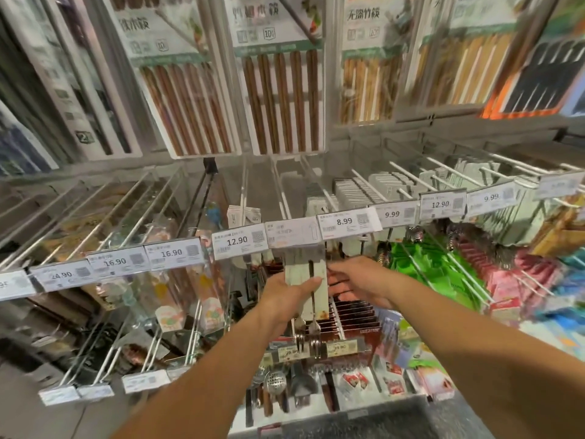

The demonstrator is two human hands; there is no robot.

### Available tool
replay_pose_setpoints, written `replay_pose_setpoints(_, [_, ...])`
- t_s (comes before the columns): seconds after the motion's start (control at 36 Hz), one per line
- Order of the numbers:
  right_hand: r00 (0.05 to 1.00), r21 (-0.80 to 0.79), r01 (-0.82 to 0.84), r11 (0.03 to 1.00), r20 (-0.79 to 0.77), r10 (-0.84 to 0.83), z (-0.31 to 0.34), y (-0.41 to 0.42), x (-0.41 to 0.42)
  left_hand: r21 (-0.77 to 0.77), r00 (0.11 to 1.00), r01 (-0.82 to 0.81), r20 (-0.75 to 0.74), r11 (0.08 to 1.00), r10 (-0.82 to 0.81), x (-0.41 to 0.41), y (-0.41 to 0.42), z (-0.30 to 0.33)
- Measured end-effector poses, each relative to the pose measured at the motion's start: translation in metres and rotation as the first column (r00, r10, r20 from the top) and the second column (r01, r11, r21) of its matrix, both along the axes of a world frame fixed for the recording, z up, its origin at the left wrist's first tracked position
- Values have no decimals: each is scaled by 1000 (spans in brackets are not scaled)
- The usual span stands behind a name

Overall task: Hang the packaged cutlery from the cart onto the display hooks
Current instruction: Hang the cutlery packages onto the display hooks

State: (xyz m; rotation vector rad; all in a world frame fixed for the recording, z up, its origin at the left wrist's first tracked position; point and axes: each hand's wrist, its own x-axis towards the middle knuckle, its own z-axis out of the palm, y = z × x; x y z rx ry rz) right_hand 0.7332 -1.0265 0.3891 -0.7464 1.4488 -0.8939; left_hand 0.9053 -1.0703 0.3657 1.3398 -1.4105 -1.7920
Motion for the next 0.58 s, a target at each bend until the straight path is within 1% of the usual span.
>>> replay_pose_setpoints(0.08, [999,-40,14,999,49,-12,-1,9,-3,-2,999,-33,-39,999,33,-4,4,1])
replay_pose_setpoints(0.14, [1000,-57,2,998,7,-2,-1,14,-5,-5,999,-29,-44,1000,29,-7,7,2])
replay_pose_setpoints(0.22, [995,-97,21,995,-90,-29,4,22,-9,-20,999,-17,-52,1000,16,-12,11,4])
replay_pose_setpoints(0.31, [987,-100,31,995,-156,-47,9,26,-14,-61,999,-30,-24,998,29,-20,14,5])
replay_pose_setpoints(0.36, [983,-100,45,994,-171,-61,11,27,-16,-75,999,-37,-1,997,37,-24,16,7])
replay_pose_setpoints(0.44, [992,-84,72,994,-92,-80,12,30,-19,-51,997,-73,8,996,73,-27,17,10])
replay_pose_setpoints(0.5, [996,-69,86,994,-26,-88,12,33,-21,-34,996,-87,-15,996,87,-24,17,11])
replay_pose_setpoints(0.58, [992,-91,124,988,2,-125,12,37,-27,-46,996,-81,-40,996,79,-18,13,10])
